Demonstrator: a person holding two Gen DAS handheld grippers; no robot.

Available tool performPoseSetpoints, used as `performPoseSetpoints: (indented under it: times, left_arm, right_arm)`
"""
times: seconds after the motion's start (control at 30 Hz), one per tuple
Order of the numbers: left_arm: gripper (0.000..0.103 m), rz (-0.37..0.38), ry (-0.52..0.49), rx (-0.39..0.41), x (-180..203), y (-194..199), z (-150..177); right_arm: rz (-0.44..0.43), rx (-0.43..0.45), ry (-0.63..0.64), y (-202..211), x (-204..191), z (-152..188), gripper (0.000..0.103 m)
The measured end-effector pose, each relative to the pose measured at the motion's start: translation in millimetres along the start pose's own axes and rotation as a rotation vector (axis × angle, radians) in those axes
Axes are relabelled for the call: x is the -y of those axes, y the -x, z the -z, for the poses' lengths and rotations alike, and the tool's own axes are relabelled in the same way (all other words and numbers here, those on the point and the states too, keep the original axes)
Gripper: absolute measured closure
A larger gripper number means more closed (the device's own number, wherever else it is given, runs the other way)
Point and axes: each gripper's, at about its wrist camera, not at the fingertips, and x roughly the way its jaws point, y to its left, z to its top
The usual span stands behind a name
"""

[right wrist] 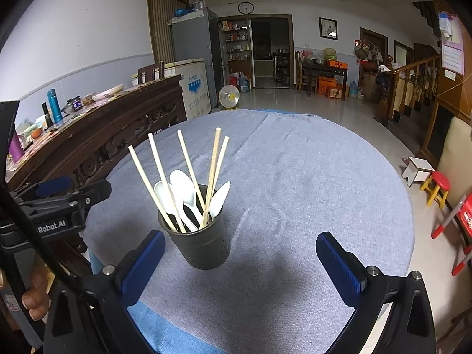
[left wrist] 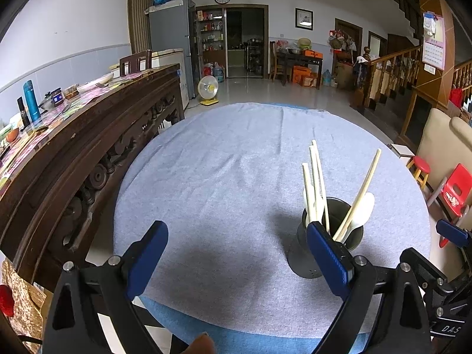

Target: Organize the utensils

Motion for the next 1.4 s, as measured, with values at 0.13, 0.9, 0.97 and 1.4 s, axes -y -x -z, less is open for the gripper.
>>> performPoseSetpoints:
  times: [0.13, 0.9, 0.97, 1.4]
  left_arm:
    - [0.008, -0.002, -0.006, -0.007, 0.9, -0.9, 0.7]
    - [0.003, 0.053, -0.026, -0.011, 7.9, 3.3, 0.0]
    - [0.003, 0.059, -0.03, -0.01, 8.2, 3.7, 0.1]
    - [0.002, 0.084, -0.029, -0.02, 12.3, 1.5, 1.6]
  right_arm:
    - [0.002, 0.006, -0.013, 1.5, 3.2, -1.2, 0.0]
    - [0.009, 0.005, 0.003, 2.6, 7.1, -1.5, 0.0]
    - [0.008, 0.006, 0.002, 2.7, 7.4, -1.3, 0.0]
    - [0.012, 0.002, 0.001, 2.8, 10.8, 0.5, 0.0]
